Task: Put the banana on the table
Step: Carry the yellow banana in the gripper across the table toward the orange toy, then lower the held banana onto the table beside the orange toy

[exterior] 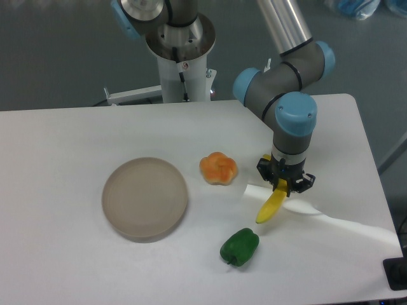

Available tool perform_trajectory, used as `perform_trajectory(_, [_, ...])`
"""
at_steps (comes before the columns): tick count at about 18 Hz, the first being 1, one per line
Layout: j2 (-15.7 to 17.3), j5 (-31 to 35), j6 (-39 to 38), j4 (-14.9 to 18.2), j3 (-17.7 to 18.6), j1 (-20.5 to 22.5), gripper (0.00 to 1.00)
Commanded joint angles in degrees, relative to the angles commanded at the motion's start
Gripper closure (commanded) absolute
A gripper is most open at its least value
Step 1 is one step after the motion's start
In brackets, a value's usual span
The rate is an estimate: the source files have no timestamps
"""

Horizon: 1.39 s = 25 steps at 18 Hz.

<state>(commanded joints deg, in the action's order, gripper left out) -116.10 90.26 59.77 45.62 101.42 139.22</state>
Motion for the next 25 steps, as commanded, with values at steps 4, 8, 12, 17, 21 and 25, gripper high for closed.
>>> perform_trajectory(4, [0.00,0.44,-1.06,-0.09,1.76,-0.70,0.64])
perform_trajectory(8, [-0.09,0.44,-2.20,-0.09,1.76,-1.06,0.64])
perform_trajectory(12, [-0.35,0.44,-2.03,-0.09,1.68,-1.41,0.63])
perform_trajectory(17, [-0.97,0.44,-1.68,-0.17,1.59,-1.58,0.63])
perform_trajectory(21, [-1.23,0.44,-1.76,-0.18,1.50,-1.67,0.63])
perform_trajectory(25, [-1.67,0.53,-1.85,-0.35,1.41,-1.76,0.63])
